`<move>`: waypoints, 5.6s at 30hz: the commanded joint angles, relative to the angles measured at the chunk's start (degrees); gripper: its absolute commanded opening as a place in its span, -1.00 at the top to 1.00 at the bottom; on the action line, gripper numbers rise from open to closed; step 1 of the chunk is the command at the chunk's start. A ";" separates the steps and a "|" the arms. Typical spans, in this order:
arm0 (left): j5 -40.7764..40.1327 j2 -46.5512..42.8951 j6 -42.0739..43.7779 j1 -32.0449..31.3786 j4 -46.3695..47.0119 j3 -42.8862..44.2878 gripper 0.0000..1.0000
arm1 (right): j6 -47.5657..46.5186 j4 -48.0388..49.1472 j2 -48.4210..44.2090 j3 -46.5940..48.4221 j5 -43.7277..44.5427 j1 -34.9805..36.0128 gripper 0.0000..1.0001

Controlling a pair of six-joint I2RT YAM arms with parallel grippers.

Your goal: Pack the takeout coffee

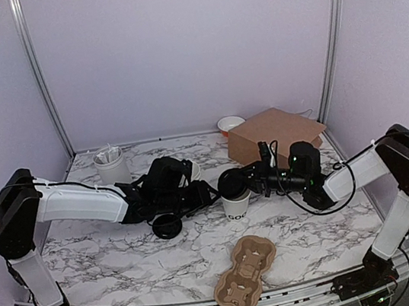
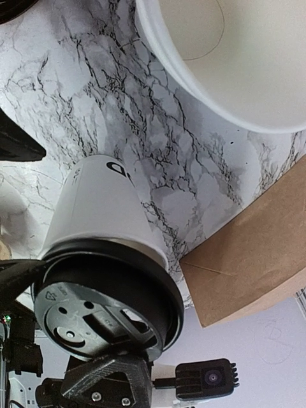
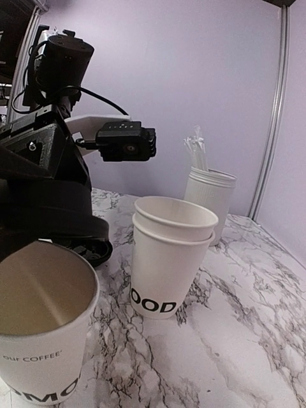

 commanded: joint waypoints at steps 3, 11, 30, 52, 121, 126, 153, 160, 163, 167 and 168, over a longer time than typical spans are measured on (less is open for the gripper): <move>-0.96 0.69 0.86 -0.44 -1.13 1.81 -0.06 | 1.45 3.02 0.07 -0.62 -0.79 -0.65 0.83; -1.70 -0.13 0.94 -0.54 -1.32 1.79 -0.06 | 1.73 2.04 -2.21 0.29 -0.65 -0.65 0.82; -5.89 -3.19 0.30 -0.60 -3.15 0.54 -0.08 | 4.05 5.03 0.34 -0.18 -2.26 -0.55 0.81; -4.58 -0.44 1.31 -1.36 -3.95 3.39 -0.10 | 3.61 5.11 1.79 -1.26 -0.78 -0.73 0.81; -15.50 8.58 8.76 -5.50 -27.85 7.86 0.14 | -44.47 -64.11 -20.23 15.09 36.74 12.07 0.05; -15.94 9.87 8.98 -5.54 -28.06 8.75 0.45 | -46.88 -63.94 -20.34 15.82 37.40 13.61 0.05; 9.64 -11.05 13.89 2.53 -32.67 5.17 0.95 | -79.32 -49.05 -20.81 12.81 73.11 46.57 -0.67; 22.01 -18.66 5.38 5.30 -17.76 -0.23 0.91 | -66.14 -35.54 -38.11 4.52 42.41 33.26 -0.83; 26.74 -19.90 -2.34 5.61 -6.26 -2.38 0.90 | -64.50 -28.78 -39.75 2.59 35.71 30.41 -0.85; 30.11 -20.22 -11.59 5.61 6.54 -2.62 0.90 | -67.83 -21.25 -38.62 1.22 35.33 30.39 -0.85; 30.31 -20.53 -12.97 5.61 8.70 -2.42 0.90 | -69.53 -19.32 -38.38 0.52 35.20 30.38 -0.85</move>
